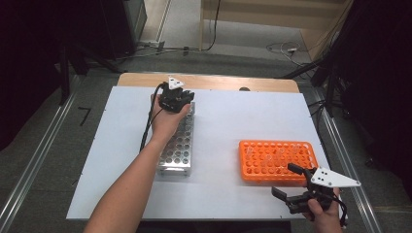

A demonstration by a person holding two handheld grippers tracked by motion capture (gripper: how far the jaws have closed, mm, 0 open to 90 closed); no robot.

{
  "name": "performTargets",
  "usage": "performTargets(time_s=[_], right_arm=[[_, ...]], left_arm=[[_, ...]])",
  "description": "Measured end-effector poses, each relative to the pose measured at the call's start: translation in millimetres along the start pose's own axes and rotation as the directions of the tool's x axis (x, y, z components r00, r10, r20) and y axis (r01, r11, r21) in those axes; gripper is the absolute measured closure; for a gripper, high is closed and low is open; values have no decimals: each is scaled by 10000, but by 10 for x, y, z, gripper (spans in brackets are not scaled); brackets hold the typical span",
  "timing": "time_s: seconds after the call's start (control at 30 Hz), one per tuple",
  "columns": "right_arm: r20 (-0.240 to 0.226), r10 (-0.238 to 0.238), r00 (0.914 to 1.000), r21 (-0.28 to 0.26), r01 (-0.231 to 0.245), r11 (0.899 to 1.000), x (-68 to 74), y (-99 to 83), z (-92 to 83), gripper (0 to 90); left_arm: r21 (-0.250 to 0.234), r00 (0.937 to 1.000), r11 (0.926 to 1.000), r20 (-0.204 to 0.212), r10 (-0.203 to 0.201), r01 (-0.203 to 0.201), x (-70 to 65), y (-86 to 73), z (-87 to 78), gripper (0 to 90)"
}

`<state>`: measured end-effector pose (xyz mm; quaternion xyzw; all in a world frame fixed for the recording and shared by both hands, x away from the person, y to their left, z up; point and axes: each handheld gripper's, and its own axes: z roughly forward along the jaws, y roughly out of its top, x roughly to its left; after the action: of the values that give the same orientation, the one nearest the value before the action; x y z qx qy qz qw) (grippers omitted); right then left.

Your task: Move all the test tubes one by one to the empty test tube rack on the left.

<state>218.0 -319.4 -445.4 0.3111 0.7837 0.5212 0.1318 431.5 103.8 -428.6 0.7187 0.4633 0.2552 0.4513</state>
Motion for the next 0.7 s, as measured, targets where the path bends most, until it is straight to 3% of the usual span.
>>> performTargets(time_s=[0.47,0.7], right_arm=[[-34,-91,10000,70,92,9999,12,2,17,0],[-5,-41,10000,100,41,9999,11,1,22,0]], left_arm=[[509,9991,9979,80,-417,412,27,-13,28,754],[808,9968,9947,422,-675,639,52,-10,41,725]])
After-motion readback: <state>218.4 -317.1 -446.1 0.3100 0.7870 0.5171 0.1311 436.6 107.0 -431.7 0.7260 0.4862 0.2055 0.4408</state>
